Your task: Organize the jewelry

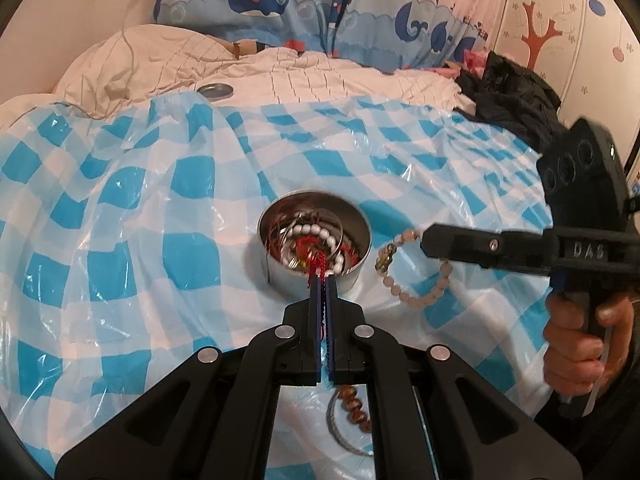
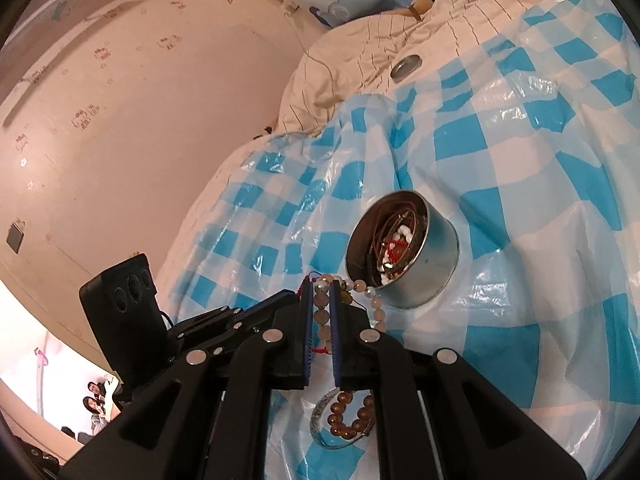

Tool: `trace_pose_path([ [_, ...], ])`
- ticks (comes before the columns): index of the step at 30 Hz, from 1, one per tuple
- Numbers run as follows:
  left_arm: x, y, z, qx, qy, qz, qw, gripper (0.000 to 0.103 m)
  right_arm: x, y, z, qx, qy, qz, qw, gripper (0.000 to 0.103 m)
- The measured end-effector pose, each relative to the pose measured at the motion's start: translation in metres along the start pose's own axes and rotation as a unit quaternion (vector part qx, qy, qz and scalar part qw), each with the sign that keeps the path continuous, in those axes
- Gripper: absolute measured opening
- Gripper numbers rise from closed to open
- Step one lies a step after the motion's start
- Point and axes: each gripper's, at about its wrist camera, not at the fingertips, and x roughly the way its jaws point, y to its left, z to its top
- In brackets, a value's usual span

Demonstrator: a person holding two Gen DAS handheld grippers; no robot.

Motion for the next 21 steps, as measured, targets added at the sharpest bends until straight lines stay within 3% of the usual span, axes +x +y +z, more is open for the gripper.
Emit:
trace_pose_path([
  [6,-0.001,-0.006,0.028,-0.014,-0.032,-0.02,0.9992,0.001,-0.007,-0.008,0.004,0.019,-0.015,0.002,1.0,0.009],
  [10,0.013,-0.002,0.048,-0.05,-0.066,-0.041,0.9957,0.002,-0.009,-0.011,0.007,0.021,-0.017,-0.002,1.0,0.009],
  [11,0.019,0.001,0.049,-0.06,-0.066,-0.036,0.9954,0.003,-0.009,-0.011,0.007,0.02,-0.017,-0.003,1.0,0.009],
  [14,0.055,0.017,0.046,-0.102,-0.01,-0.003,0.9947,0.006,-0.008,-0.012,0.008,0.02,-0.018,-0.007,1.0,0.009],
  [17,0.065,0.035,0.036,-0.151,0.017,0.008,0.9883,0.015,-0.007,-0.01,0.009,0.013,-0.023,-0.018,0.999,0.009],
  [21,0.04,0.048,0.03,-0.159,-0.014,0.028,0.9868,0.045,-0.003,0.003,0.017,-0.017,-0.04,-0.042,0.998,0.009],
])
